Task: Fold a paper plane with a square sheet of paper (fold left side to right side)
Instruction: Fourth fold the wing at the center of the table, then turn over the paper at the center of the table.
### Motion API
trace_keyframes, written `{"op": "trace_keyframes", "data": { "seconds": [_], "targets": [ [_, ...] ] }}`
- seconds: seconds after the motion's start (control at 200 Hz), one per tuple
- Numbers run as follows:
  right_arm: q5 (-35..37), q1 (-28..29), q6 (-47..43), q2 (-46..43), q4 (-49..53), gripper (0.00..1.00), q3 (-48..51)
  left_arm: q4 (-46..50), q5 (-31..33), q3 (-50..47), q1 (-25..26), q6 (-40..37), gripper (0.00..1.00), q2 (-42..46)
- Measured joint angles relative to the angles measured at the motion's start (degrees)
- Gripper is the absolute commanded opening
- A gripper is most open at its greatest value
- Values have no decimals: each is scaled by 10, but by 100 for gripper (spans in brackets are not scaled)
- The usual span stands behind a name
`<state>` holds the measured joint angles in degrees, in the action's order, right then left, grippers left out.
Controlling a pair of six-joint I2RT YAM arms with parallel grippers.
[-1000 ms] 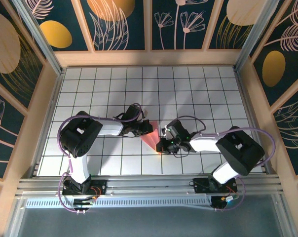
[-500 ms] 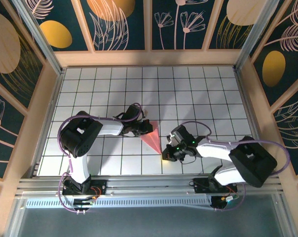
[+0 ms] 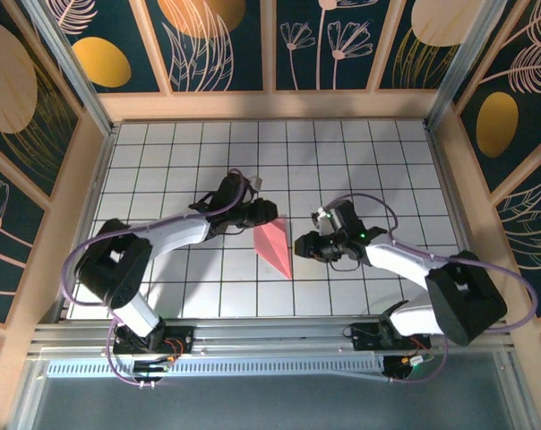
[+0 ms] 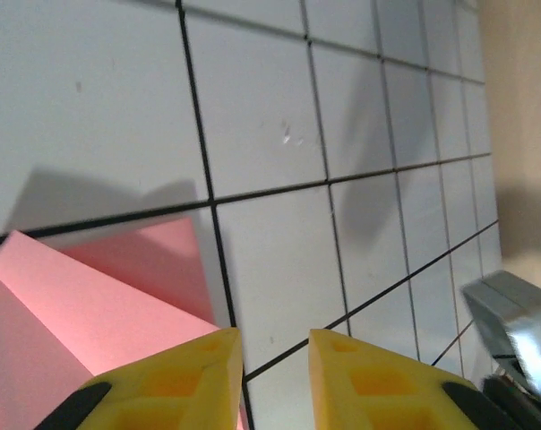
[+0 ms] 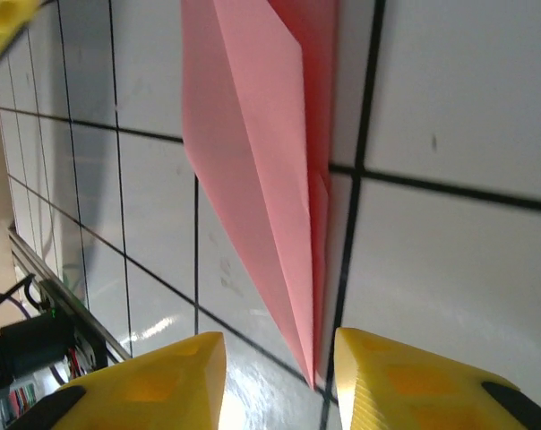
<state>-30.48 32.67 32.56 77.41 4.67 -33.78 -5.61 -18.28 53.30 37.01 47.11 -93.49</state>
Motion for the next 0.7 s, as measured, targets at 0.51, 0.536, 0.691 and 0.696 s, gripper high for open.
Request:
{"op": "trace_keyframes", "data": {
  "seconds": [0.51,0.536,0.691,0.696],
  "targets": [
    [4,0,-45,187,-126,41,-78,8,134,-146,0,42,38,170],
    [4,0,-47,189,-129,41,-78,8,137,-146,0,43,38,174],
    [-3,0,-49,193,-145,37,-79,8,148,-146,0,47,39,181],
    [-3,0,-49,194,-145,37,-79,8,148,-146,0,47,39,181]
  ]
}}
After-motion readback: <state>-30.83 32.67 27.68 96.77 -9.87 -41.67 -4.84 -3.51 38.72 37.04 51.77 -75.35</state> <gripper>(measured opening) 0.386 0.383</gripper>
